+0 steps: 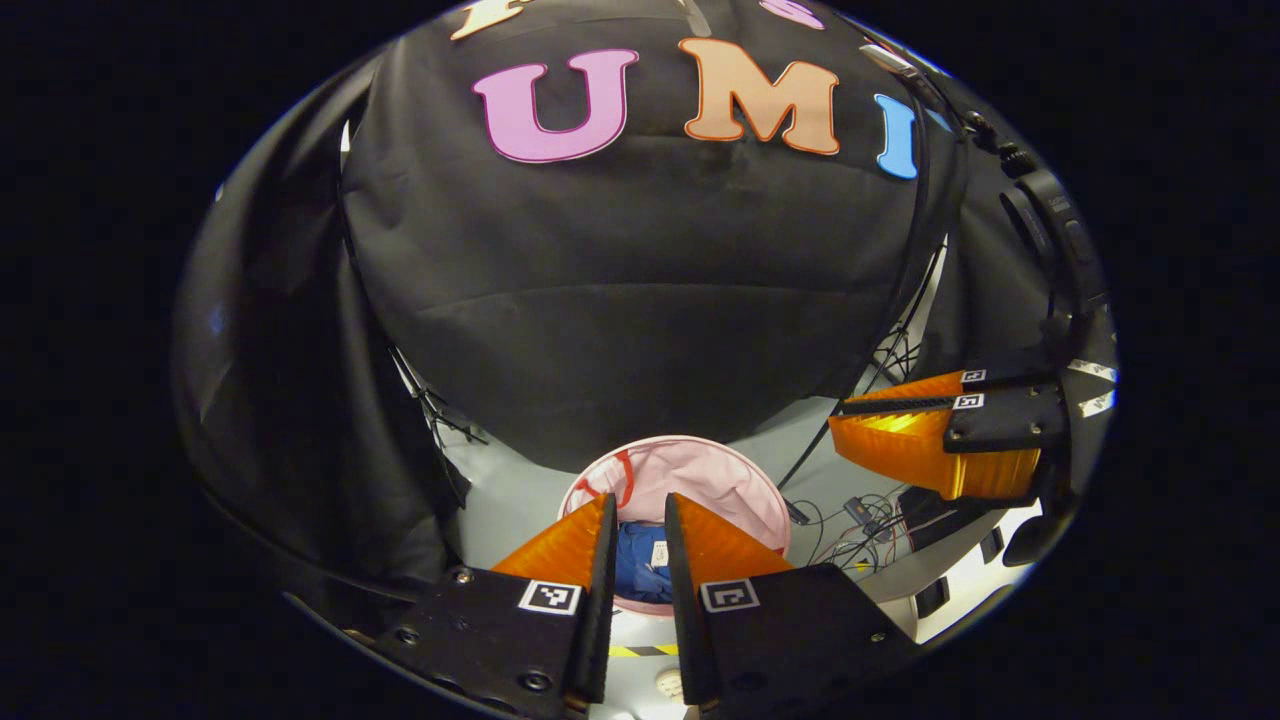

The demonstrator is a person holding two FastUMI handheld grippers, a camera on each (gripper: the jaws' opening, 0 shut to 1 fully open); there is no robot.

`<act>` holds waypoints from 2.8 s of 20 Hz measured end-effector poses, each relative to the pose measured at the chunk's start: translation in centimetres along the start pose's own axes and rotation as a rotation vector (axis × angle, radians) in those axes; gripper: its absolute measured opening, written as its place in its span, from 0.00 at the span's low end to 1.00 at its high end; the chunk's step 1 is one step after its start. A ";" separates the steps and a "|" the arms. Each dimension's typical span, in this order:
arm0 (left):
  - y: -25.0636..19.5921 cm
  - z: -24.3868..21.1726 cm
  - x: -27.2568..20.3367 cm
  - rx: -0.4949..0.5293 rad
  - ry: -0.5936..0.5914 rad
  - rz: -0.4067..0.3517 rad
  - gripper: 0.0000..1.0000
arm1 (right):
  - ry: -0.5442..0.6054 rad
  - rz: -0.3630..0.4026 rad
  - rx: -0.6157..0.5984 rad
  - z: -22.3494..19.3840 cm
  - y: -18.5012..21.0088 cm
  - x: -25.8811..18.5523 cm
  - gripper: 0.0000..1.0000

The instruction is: Grasp the clothes on the hanger with both hands and then place them into the laundry hamper below.

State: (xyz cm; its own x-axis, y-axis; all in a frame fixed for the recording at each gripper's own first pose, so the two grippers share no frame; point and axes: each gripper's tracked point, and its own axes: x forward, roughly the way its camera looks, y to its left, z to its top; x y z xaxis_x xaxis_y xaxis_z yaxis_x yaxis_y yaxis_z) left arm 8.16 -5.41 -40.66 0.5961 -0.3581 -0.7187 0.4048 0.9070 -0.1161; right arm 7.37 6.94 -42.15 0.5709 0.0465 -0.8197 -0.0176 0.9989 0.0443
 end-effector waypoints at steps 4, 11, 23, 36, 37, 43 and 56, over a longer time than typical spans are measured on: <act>-0.6 1.6 -1.2 0.002 -0.041 -0.007 0.29 | -0.031 -0.009 0.000 0.6 -0.2 -1.2 0.11; -2.3 6.6 -4.3 -0.013 -0.166 -0.019 0.29 | -0.228 -0.068 0.006 5.5 -2.0 -5.4 0.11; -7.0 23.1 -14.8 -0.004 -0.563 -0.073 0.29 | -0.688 -0.215 0.011 19.6 -6.4 -20.7 0.10; -8.0 31.7 -27.5 0.018 -0.880 -0.047 0.37 | -0.944 -0.243 0.153 22.3 -9.4 -34.2 0.10; -8.3 31.8 -27.7 0.011 -0.884 -0.057 0.42 | -0.946 -0.247 0.151 22.0 -9.5 -34.6 0.10; -9.7 31.8 -28.6 0.023 -0.907 -0.067 0.86 | -0.975 -0.272 0.148 21.4 -10.9 -36.5 0.63; -14.6 35.4 -26.4 0.073 -0.958 -0.092 0.95 | -0.998 -0.343 0.091 21.1 -17.3 -38.4 0.99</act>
State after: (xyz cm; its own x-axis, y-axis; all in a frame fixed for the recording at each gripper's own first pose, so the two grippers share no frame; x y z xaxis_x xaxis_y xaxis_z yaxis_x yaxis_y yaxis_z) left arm 11.06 -17.05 4.32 0.8596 -0.4854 0.1595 0.5011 0.8619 -0.0778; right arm 3.05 -12.32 0.66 0.9501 -0.3092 0.0425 0.3103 0.9503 -0.0242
